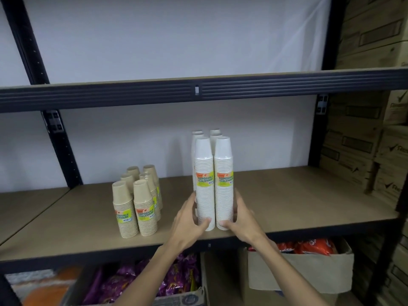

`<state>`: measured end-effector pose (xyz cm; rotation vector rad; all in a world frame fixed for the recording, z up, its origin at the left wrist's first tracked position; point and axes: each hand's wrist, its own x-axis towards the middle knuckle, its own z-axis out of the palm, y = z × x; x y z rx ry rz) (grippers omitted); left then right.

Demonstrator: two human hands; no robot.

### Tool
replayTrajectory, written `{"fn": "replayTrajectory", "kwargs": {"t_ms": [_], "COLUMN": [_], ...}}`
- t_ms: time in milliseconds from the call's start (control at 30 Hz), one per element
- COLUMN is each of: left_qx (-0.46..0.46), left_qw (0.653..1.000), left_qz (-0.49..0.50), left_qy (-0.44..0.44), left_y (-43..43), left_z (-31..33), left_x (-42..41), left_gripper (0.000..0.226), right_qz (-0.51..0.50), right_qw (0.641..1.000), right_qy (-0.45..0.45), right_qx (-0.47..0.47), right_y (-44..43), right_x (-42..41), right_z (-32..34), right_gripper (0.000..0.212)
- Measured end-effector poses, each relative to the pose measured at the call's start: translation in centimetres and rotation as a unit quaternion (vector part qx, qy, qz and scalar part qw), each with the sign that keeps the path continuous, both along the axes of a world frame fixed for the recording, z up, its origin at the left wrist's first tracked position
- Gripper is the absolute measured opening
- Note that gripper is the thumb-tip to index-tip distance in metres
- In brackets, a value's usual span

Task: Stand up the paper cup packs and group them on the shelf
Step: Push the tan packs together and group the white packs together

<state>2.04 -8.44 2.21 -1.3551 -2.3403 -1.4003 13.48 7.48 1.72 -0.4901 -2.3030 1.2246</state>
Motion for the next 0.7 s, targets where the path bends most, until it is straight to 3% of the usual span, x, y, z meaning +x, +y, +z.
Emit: {"fn": "replayTrajectory", "kwargs": {"t_ms": [167, 300, 467, 600, 700], "left_qx": [0.007, -0.024, 0.007, 0.000, -0.018], "left_qw": [1.000, 0.999, 0.998, 1.000, 0.996], "left_qz": [0.002, 0.029, 0.060, 0.005, -0.069], "left_qy": [0.009, 0.015, 0.008, -0.020, -0.052], "left_y": [0.1, -0.2, 0.3, 1.6, 2.0], "left_z": [0.1, 0.7, 4.3, 7.7, 8.6], "left_x": [0.3, 0.7, 0.3, -1.0, -1.7], "left_gripper": [0.085, 0.087, 0.101, 0.121, 0.124], "right_qz": [0.005, 0.004, 0.025, 0.062, 0.061], "right_qw": [1.000, 0.999, 0.994, 0.988, 0.985], "right_qy": [-0.002, -0.037, -0.090, -0.114, -0.129], "right_qx": [0.016, 0.006, 0.053, 0.088, 0.095], "right_y": [-0.1, -0.1, 0.7, 1.0, 1.0], "right_x": [-0.2, 0.2, 0.3, -0.4, -0.7], "right_z": [0.2, 0.9, 5.6, 9.4, 10.2], "right_gripper": [0.104, 0.124, 0.138, 0.140, 0.140]}}
